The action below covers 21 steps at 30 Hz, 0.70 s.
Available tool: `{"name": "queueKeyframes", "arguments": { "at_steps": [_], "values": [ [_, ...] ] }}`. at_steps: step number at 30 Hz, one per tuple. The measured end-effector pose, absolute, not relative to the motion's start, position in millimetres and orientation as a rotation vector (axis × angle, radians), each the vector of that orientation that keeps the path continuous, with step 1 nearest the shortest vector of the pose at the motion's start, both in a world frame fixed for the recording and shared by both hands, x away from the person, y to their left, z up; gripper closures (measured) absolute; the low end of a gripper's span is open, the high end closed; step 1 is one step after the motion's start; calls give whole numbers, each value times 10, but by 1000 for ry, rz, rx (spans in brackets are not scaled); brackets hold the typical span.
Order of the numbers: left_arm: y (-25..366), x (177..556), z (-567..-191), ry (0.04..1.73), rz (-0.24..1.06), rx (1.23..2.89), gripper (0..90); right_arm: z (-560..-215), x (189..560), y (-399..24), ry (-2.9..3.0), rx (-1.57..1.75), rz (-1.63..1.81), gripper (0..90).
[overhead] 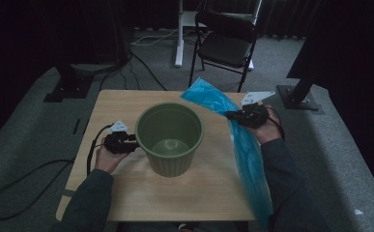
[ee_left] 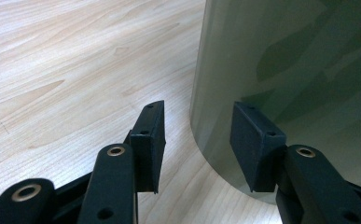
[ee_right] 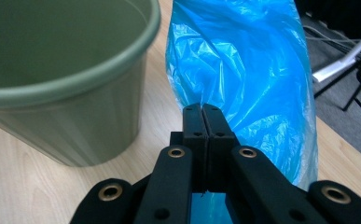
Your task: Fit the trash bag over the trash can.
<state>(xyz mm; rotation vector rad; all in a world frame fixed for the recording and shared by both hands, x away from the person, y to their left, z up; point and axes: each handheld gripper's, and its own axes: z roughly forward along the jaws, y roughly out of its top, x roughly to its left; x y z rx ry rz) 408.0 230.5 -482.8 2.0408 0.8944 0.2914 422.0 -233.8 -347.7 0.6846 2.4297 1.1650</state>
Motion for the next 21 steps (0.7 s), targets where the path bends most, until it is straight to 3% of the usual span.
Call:
{"name": "queueKeyframes", "arguments": {
  "at_steps": [21],
  "values": [
    [2264,4058,-4812,864,276,2045,554,-3289,3968,-2075,2506,454,1233,894]
  ]
}}
